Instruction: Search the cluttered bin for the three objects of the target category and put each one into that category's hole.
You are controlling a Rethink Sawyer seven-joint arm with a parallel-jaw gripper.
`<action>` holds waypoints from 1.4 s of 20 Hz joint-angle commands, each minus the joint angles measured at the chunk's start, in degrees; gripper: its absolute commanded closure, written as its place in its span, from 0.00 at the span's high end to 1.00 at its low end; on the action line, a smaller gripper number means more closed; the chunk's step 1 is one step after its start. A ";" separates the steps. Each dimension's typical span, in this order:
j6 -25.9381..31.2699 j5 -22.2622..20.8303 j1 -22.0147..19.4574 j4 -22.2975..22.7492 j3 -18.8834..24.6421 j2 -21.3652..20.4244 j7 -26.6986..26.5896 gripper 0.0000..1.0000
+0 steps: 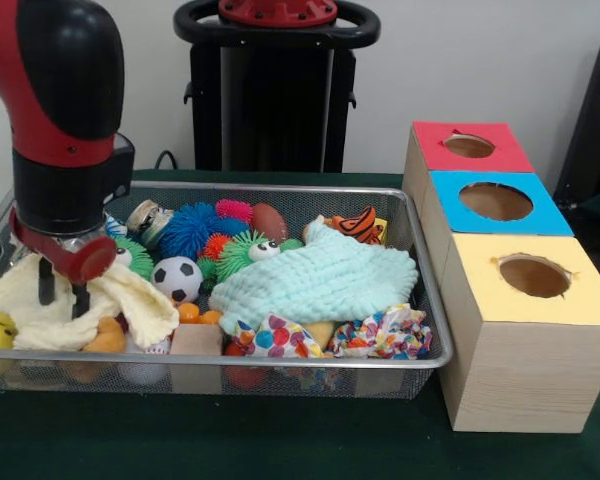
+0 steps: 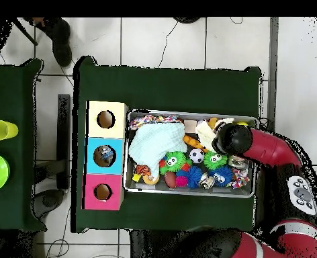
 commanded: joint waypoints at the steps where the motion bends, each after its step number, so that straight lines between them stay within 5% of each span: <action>1: -1.98 -2.24 2.93 -0.74 1.52 7.72 3.44 1.00; 8: -4.17 -1.09 5.80 0.21 1.09 8.02 4.89 1.00; 15: -2.99 -0.93 4.27 -1.41 2.36 8.21 1.16 1.00; 16: -3.42 -1.25 4.18 -1.51 2.17 8.10 0.97 0.00; 28: -4.49 -0.79 2.47 -0.09 3.39 7.51 0.02 0.00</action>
